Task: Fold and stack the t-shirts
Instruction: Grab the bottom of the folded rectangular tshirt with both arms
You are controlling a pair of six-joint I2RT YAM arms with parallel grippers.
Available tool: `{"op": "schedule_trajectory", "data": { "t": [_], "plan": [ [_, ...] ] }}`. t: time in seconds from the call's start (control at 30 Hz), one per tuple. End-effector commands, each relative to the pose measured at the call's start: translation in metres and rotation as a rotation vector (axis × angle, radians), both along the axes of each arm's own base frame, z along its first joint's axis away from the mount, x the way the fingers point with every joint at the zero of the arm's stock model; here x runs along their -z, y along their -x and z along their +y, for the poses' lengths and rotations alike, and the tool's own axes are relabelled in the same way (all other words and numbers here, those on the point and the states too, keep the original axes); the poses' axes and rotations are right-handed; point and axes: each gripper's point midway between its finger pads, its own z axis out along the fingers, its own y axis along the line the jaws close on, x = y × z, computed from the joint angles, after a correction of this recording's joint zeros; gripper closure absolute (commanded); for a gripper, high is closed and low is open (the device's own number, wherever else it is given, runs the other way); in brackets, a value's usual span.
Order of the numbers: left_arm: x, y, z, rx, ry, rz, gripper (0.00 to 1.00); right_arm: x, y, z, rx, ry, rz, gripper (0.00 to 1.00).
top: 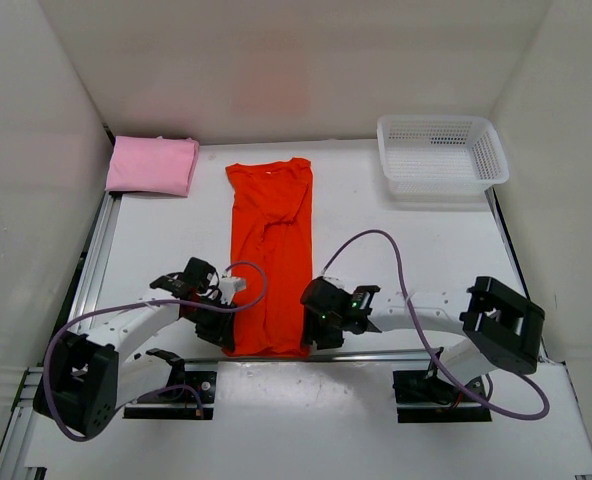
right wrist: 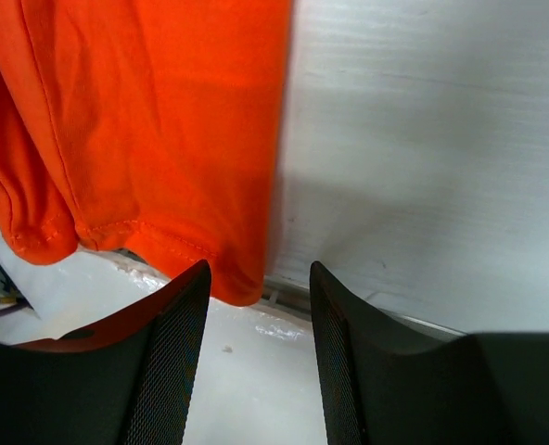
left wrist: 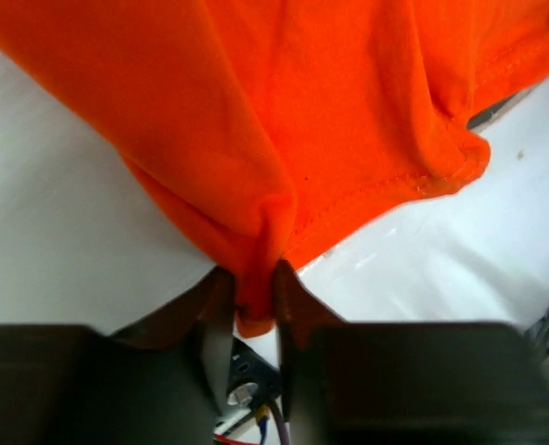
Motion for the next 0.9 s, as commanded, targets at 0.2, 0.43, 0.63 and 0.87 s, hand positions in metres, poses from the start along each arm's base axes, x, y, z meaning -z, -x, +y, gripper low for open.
{"op": "schedule_trajectory", "data": {
  "t": [0.2, 0.43, 0.63, 0.87],
  "plan": [
    [-0.008, -0.021, -0.011, 0.020, 0.046, -0.089, 0.90, -0.005, 0.016, 0.030, -0.092, -0.095, 0.086, 0.61],
    [-0.033, -0.032, -0.029, 0.042, 0.149, -0.129, 0.90, -0.013, 0.004, 0.040, -0.057, -0.146, 0.094, 1.00],
    [-0.092, -0.053, -0.036, 0.035, 0.159, -0.150, 0.90, -0.054, -0.047, 0.017, 0.047, -0.159, -0.030, 1.00],
    [-0.148, -0.146, -0.029, -0.117, 0.179, -0.191, 0.90, -0.109, -0.134, 0.012, 0.038, -0.146, -0.176, 1.00]
  ]
}}
